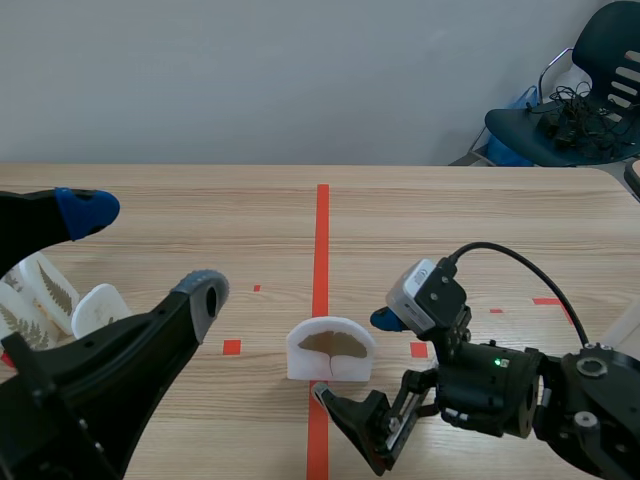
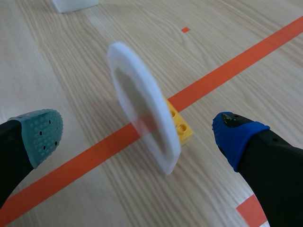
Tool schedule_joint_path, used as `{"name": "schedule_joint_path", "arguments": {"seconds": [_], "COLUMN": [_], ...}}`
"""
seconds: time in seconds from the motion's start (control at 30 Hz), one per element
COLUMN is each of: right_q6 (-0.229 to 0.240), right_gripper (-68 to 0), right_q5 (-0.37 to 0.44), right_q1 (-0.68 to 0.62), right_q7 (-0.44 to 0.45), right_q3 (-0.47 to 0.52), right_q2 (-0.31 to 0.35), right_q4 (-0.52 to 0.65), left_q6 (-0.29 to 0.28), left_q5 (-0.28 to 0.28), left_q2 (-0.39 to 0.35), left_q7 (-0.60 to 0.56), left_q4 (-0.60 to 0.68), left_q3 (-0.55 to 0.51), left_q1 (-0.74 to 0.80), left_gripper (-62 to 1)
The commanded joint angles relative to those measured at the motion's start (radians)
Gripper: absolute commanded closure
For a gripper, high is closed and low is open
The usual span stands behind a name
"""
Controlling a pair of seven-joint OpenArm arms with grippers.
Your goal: Do the leaf sorting experiment
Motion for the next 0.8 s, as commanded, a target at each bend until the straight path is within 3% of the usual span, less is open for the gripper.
{"name": "schedule_joint_path", "arguments": {"seconds": [0.0,0.2,0.43,0.77], "right_q6": [-0.01,-0.019,-0.02,-0.019], "right_gripper": [-67.9,-67.9,-37.9,-7.5], "right_q5": [0.001,-0.003,-0.003,-0.003], "right_q1": [0.041,0.084,0.097,0.097], "right_q7": [0.015,0.014,0.011,0.011], "right_q3": [-0.001,-0.054,-0.094,-0.086], "right_q2": [-0.001,-0.024,-0.033,-0.033], "right_q4": [-0.008,-0.064,-0.116,-0.115], "left_q6": [-0.002,-0.002,-0.002,-0.002], "left_q5": [-0.007,-0.007,-0.007,-0.007], "left_q2": [0.005,0.005,0.005,0.005], "left_q7": [-0.014,-0.015,-0.015,-0.014], "left_q4": [0.002,0.002,0.002,0.002], "left_q3": [0.002,0.002,0.002,0.002], "left_q1": [-0.01,-0.02,-0.019,-0.019], "left_gripper": [-62.3,-62.3,-62.3,-62.3]}}
